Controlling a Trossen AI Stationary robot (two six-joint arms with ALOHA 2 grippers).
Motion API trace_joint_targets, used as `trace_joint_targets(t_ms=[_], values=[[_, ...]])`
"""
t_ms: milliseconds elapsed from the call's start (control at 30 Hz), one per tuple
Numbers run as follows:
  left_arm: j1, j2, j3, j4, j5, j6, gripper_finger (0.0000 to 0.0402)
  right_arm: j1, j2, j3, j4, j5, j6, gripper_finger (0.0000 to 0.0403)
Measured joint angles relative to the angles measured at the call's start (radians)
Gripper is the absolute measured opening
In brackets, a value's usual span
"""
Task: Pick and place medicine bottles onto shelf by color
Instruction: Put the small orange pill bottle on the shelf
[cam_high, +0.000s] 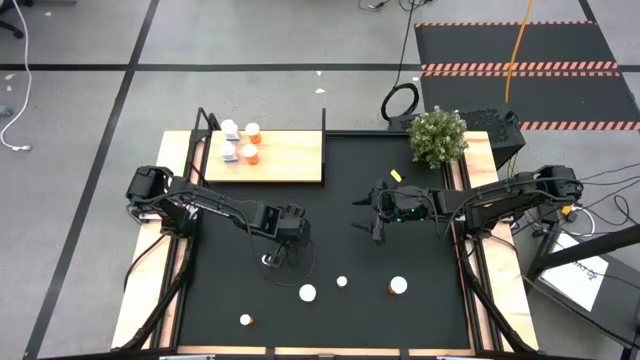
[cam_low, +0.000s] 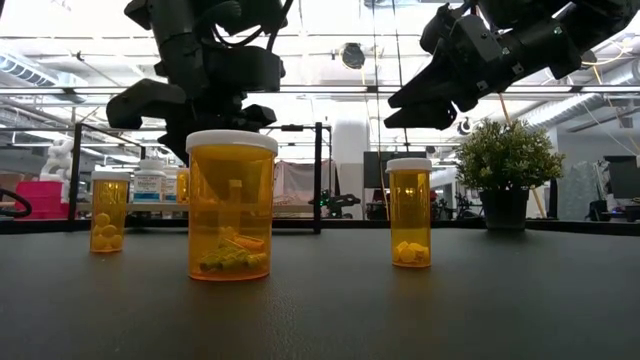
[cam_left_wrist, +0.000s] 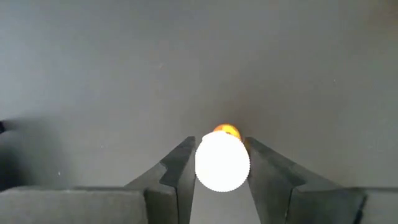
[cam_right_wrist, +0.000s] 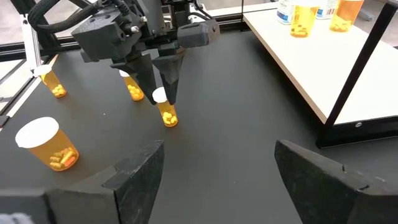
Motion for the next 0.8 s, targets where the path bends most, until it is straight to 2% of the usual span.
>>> trace_joint_targets(t_ms=[267,567,800], values=[[0.003,-0.009,0.017,-0.042,0.000,0.000,0.0126,0.000,0.000,0.000,0.000,0.000,0.000,0.0302],[0.031,-0.010,0.172,-0.244,-0.062,0.036,0.0127,0.000,0.000,0.000,0.000,0.000,0.000,0.0302],[0.105,-0.010,0.319,-0.394,-0.140,0.081,0.0128,0.000,0.000,0.000,0.000,0.000,-0.001,0.0302]])
